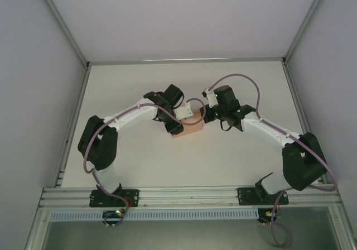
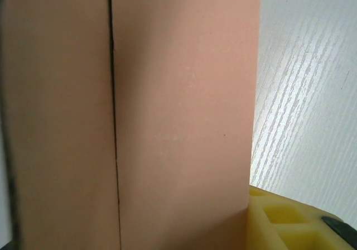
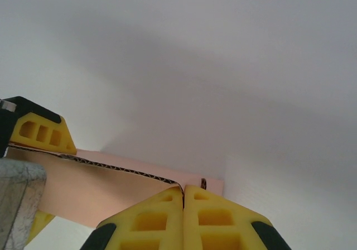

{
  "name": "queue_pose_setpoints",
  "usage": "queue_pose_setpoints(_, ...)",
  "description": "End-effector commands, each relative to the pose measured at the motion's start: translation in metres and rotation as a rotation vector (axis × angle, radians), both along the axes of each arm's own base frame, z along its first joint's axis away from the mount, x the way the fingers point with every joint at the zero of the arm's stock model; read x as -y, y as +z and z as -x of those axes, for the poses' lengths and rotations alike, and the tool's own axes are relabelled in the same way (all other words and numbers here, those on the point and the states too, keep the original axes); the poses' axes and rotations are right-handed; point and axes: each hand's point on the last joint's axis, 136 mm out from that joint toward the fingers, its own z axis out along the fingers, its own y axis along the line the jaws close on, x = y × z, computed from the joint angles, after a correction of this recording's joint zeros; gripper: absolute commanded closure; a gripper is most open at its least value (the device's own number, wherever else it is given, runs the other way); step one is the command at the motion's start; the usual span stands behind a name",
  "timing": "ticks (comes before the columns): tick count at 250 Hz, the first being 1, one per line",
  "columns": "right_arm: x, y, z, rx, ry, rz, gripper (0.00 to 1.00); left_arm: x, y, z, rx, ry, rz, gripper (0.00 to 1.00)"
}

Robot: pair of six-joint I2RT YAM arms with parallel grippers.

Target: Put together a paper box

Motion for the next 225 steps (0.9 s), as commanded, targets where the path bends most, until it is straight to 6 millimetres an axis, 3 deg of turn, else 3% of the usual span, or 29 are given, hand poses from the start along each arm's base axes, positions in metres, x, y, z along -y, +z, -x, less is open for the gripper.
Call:
queue_pose_setpoints(1, -0.001, -0.054, 0.029, -0.094, 0.083, 0.091, 1.00, 0.013, 0.001, -0.010, 0.033, 0.003, 0.041, 0.55)
queue_pose_setpoints(36, -0.008, -0.065, 0.033, -0.067, 0.076, 0.051, 1.00, 0.016, 0.003, -0.014, 0.039, 0.021, 0.057, 0.54)
queue_pose_setpoints(101, 0.010, -0.077, 0.051, -0.098, 0.009, 0.078, 1.00, 0.015, 0.004, -0.020, 0.040, 0.060, 0.036, 0.54)
queue_pose_setpoints(151, 0.027, -0.091, 0.058, -0.216, -0.166, 0.076, 1.00, 0.018, 0.005, -0.024, 0.047, 0.078, 0.035, 0.54)
queue_pose_setpoints(225, 0.014, -0.051, 0.046, -0.308, -0.284, -0.054, 1.00, 0.020, -0.006, -0.018, 0.028, 0.048, 0.000, 0.56)
